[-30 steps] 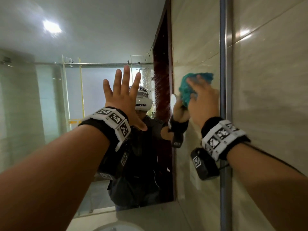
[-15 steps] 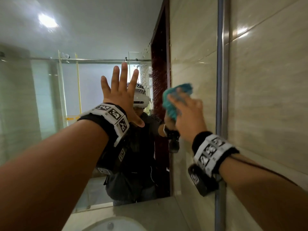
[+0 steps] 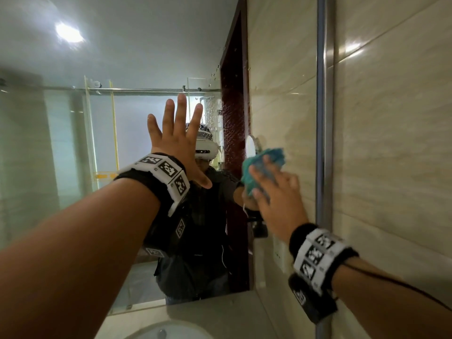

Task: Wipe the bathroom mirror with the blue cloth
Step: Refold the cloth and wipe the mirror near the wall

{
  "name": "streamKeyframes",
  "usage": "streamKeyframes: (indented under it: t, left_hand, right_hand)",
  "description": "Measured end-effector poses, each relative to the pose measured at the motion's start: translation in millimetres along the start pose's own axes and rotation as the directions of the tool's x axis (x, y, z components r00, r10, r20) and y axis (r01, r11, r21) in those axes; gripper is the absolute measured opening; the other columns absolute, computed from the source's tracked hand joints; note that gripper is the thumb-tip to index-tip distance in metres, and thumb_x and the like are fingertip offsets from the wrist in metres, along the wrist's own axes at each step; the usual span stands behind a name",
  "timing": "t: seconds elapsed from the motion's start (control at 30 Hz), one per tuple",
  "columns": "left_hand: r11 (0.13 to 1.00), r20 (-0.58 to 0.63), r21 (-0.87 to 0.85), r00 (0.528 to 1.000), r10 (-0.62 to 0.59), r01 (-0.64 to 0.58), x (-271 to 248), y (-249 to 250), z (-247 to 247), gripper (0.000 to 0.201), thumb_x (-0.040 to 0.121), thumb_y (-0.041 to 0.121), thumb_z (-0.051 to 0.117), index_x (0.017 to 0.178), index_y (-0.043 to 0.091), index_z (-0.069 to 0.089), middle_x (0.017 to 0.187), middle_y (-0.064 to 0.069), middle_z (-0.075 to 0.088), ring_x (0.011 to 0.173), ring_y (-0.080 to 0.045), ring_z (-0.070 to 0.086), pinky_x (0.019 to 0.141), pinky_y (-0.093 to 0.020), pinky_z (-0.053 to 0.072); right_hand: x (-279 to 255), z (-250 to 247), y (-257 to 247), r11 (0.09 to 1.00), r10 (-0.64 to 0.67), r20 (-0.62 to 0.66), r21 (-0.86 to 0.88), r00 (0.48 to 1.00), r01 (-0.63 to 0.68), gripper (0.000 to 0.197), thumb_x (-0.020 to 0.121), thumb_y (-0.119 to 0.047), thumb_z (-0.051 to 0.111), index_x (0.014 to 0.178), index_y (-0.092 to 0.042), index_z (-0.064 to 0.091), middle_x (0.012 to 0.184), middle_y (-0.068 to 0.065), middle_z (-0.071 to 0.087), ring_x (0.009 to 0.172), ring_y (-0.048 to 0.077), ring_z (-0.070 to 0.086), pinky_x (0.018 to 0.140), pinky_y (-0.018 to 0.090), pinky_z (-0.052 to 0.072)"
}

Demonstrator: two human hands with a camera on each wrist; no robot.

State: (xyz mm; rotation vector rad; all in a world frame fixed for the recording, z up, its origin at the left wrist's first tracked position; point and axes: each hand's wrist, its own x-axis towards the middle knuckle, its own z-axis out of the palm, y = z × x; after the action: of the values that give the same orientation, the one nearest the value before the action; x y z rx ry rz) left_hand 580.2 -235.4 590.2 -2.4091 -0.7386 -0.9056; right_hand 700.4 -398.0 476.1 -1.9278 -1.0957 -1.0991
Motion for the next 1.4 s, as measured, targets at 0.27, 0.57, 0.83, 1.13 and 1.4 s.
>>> streamKeyframes:
  t: [0.27, 0.57, 0.83, 1.13, 1.4]
  left_hand:
    - [0.999, 0.019, 0.021, 1.000, 0.023, -0.024, -2, -4, -12, 0.146, 0.049, 0.081, 0.066, 0.142, 0.021, -0.030, 0.151, -0.011, -0.031, 0.141, -0.033, -0.019, 0.113, -0.057, 0.002]
    - [0.999, -0.087, 0.054, 0.996, 0.005, 0.000, 17, -34, -29, 0.143, 0.057, 0.082, 0.059, 0.139, 0.013, -0.034, 0.149, -0.012, -0.035, 0.140, -0.029, -0.025, 0.112, -0.055, -0.005]
    - [0.999, -0.085, -0.037, 0.996, -0.007, 0.004, 25, -36, -15, 0.153, 0.046, 0.082, 0.067, 0.139, 0.014, -0.034, 0.149, -0.009, -0.035, 0.140, -0.026, -0.026, 0.114, -0.052, -0.004]
    - [1.000, -0.060, -0.005, 0.998, -0.025, 0.025, 23, -33, -19, 0.154, 0.046, 0.083, 0.065, 0.139, 0.012, -0.035, 0.148, -0.012, -0.037, 0.140, -0.028, -0.027, 0.115, -0.054, -0.001]
    - [1.000, -0.045, -0.013, 0.999, -0.007, 0.007, 22, -34, -19, 0.151, 0.050, 0.084, 0.062, 0.138, 0.011, -0.036, 0.146, -0.013, -0.040, 0.138, -0.030, -0.030, 0.113, -0.054, -0.006]
  right_hand:
    - [100, -25, -16, 0.996, 0.086, -0.059, -0.006, 0.995, -0.087, 0.049, 0.099, -0.018, 0.038, 0.144, -0.035, 0.029, 0.155, -0.008, 0.016, 0.113, 0.023, 0.034, 0.087, 0.016, 0.022]
    - [74, 20, -60, 0.976, -0.215, 0.159, -0.011, 0.964, 0.220, 0.056, 0.090, -0.010, 0.046, 0.142, -0.029, 0.037, 0.150, -0.006, 0.025, 0.123, 0.025, 0.034, 0.097, 0.031, 0.037]
    - [149, -21, -74, 0.985, -0.100, -0.033, -0.146, 0.994, 0.094, 0.052, 0.096, -0.017, 0.038, 0.145, -0.032, 0.028, 0.156, -0.003, 0.017, 0.124, 0.022, 0.036, 0.098, 0.028, 0.027]
    - [156, -32, -85, 0.905, -0.281, -0.095, -0.358, 0.955, 0.231, 0.053, 0.084, -0.029, 0.060, 0.134, -0.036, 0.046, 0.138, -0.005, 0.047, 0.127, 0.023, 0.032, 0.106, 0.042, 0.019]
    - [138, -18, -92, 0.957, -0.290, -0.111, -0.049, 0.951, 0.286, 0.043, 0.089, -0.014, 0.057, 0.130, -0.024, 0.055, 0.113, 0.002, 0.052, 0.104, 0.022, 0.042, 0.089, 0.022, 0.030]
